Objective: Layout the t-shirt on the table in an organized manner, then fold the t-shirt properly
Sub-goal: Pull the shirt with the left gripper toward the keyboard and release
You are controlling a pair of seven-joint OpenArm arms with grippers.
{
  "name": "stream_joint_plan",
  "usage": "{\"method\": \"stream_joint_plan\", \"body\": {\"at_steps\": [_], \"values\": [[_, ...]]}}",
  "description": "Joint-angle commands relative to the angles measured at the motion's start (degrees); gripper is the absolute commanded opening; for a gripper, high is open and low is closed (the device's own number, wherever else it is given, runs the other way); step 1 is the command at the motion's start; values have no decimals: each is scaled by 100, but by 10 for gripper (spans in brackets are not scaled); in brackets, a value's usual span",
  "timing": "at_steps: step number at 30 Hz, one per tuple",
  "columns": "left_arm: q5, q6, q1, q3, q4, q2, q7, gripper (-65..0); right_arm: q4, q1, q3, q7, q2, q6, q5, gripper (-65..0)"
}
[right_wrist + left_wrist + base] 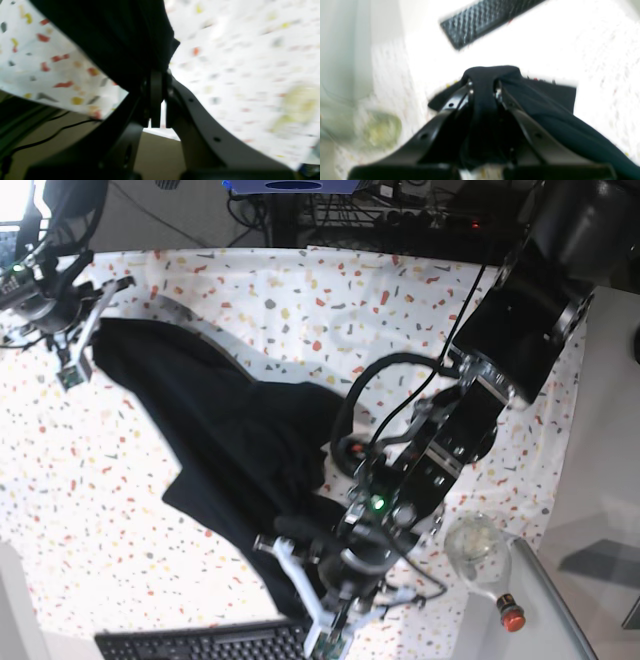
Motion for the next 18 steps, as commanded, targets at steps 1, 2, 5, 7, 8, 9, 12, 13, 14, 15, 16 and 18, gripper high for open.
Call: {"method": "stream_joint_plan", "body": {"at_steps": [1,2,5,7,8,9,12,13,14,15,16,18], "values": [[324,100,-300,-53,-210,173,-200,-650,194,111,73,51,45,-8,-4,-650],[535,91,-475,-62,-553,411,-208,-650,238,181,231,25,115,0,-4,-650],[1159,82,-985,-27,-1801,1167,-314,-650,247,498,627,16,177,18,-4,-650],[1581,73,-1249,-27,-2873,1712,-877,-650,238,665,803,16,194,27,-4,-650],[1783,73,-1328,-27,-3401,1914,-1263,-650,238,735,829,16,194,27,-4,-650],[1924,73,-1407,-36,-3911,1931,-1729,-650,238,788,847,16,194,27,-4,-650],[1765,82,-1539,527,-4816,1931,-3118,-650,124,841,820,-54,194,27,-4,-650],[1519,100,-1609,764,-5054,1931,-3558,-650,36,911,812,-81,194,27,-4,-650],[1212,100,-1689,905,-5273,1931,-3892,-650,-78,981,820,-89,194,27,-4,-650],[842,100,-1768,975,-5520,1931,-4120,-579,-210,1060,820,-81,194,27,-4,-650],[517,100,-1820,1019,-5678,1931,-4261,-505,-316,1131,838,-72,203,27,-4,-650],[-63,91,-1873,1037,-5810,1931,-4411,-332,-518,1236,847,-72,203,27,-13,-650]]}}
